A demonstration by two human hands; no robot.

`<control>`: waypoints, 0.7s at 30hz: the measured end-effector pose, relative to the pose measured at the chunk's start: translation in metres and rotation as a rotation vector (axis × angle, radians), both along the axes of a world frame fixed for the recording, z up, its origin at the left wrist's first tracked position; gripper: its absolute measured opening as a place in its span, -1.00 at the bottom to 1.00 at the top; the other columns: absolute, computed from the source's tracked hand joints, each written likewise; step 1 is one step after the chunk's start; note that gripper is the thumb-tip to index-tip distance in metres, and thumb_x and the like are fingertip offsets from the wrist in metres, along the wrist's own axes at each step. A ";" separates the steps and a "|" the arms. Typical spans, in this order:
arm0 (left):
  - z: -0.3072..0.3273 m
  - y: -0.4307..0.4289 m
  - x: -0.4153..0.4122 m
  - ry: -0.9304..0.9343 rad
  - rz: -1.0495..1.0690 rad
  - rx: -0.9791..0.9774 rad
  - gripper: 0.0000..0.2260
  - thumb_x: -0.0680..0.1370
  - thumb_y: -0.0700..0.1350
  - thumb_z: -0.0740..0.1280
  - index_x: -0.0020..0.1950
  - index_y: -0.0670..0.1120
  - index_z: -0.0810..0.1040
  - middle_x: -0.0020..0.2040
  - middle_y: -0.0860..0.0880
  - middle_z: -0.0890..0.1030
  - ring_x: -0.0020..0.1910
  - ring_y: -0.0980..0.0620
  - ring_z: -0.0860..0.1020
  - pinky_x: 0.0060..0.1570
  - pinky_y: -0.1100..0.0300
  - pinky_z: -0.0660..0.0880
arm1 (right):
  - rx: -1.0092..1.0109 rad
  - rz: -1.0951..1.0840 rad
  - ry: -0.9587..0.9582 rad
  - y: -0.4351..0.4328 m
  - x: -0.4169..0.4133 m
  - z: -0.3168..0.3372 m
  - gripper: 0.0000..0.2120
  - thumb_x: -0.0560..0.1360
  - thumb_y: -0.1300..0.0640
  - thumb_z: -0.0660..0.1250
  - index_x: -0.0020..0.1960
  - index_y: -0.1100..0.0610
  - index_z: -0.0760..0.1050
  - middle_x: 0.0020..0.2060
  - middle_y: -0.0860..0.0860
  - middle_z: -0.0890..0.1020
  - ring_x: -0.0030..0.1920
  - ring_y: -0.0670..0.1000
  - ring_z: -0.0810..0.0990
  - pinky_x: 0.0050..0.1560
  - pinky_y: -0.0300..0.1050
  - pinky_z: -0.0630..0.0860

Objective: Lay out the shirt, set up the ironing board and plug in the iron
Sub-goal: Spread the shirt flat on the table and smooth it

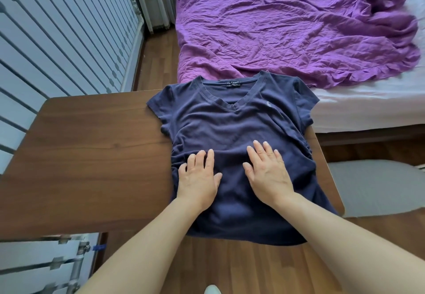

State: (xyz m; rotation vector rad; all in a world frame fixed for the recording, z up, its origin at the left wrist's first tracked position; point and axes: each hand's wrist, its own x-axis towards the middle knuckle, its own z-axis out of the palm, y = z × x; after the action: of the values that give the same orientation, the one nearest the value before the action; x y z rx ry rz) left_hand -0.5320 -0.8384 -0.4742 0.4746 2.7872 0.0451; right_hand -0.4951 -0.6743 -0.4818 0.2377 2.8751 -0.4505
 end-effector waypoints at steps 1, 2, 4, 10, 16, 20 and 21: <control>0.000 0.001 0.000 -0.035 0.012 -0.013 -0.42 0.62 0.13 0.01 0.54 -0.02 -0.16 0.54 -0.07 0.00 0.51 -0.09 -0.01 0.44 -0.05 0.07 | -0.009 0.015 -0.040 0.000 0.001 -0.001 -0.46 0.64 -0.08 -0.05 0.55 0.06 -0.05 0.56 -0.02 -0.07 0.55 0.07 -0.18 0.52 0.04 -0.19; 0.000 0.002 0.000 -0.057 0.016 -0.028 -0.42 0.61 0.14 0.01 0.54 0.00 -0.16 0.54 -0.07 0.00 0.50 -0.11 0.00 0.43 -0.09 0.09 | -0.003 0.029 -0.089 -0.001 0.002 -0.001 -0.44 0.63 -0.12 -0.06 0.56 0.03 -0.11 0.56 -0.04 -0.12 0.55 0.07 -0.22 0.52 0.07 -0.20; 0.005 0.003 -0.002 -0.051 0.003 -0.060 -0.41 0.60 0.17 0.05 0.54 0.02 -0.11 0.48 -0.08 0.09 0.42 -0.15 0.12 0.32 -0.11 0.24 | 0.029 0.041 -0.169 -0.001 0.003 0.000 -0.40 0.61 -0.18 -0.08 0.55 -0.01 -0.20 0.55 -0.07 -0.19 0.54 0.09 -0.28 0.51 0.12 -0.23; 0.020 -0.002 0.000 0.022 -0.020 -0.014 -0.56 0.58 0.12 0.16 0.37 -0.07 0.22 0.28 -0.07 0.35 0.25 -0.11 0.33 0.14 -0.03 0.39 | 0.003 0.022 -0.145 -0.006 0.006 0.007 -0.43 0.63 -0.12 -0.07 0.55 0.01 -0.15 0.56 -0.01 -0.14 0.54 0.10 -0.23 0.52 0.10 -0.17; 0.010 -0.009 -0.004 -0.141 -0.020 0.017 -0.30 0.56 0.22 0.12 0.54 -0.06 -0.12 0.56 -0.10 -0.10 0.54 -0.15 -0.12 0.48 -0.07 -0.04 | 0.025 0.026 -0.227 -0.009 0.016 0.002 -0.37 0.59 -0.23 -0.09 0.54 -0.06 -0.26 0.54 -0.07 -0.27 0.52 0.11 -0.34 0.48 0.20 -0.26; 0.008 -0.008 -0.009 -0.341 0.033 -0.039 -0.16 0.49 0.32 0.16 0.50 0.07 -0.34 0.52 -0.02 -0.38 0.49 -0.21 -0.35 0.47 -0.18 -0.20 | 0.052 0.040 -0.261 -0.004 0.020 -0.001 -0.35 0.55 -0.31 -0.13 0.50 -0.14 -0.35 0.51 -0.12 -0.34 0.49 0.14 -0.41 0.46 0.24 -0.32; 0.009 -0.007 -0.009 -0.368 0.034 -0.053 -0.11 0.46 0.34 0.19 0.49 0.09 -0.37 0.50 -0.01 -0.41 0.48 -0.22 -0.37 0.46 -0.20 -0.21 | 0.054 0.040 -0.264 -0.003 0.021 -0.001 -0.34 0.54 -0.33 -0.13 0.50 -0.16 -0.36 0.50 -0.13 -0.35 0.49 0.14 -0.42 0.45 0.24 -0.34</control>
State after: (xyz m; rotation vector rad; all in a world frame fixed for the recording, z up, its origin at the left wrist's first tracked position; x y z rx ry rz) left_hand -0.5411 -0.8454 -0.4652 0.3633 2.4292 0.0600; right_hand -0.4745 -0.6772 -0.4832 0.2301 2.6300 -0.3082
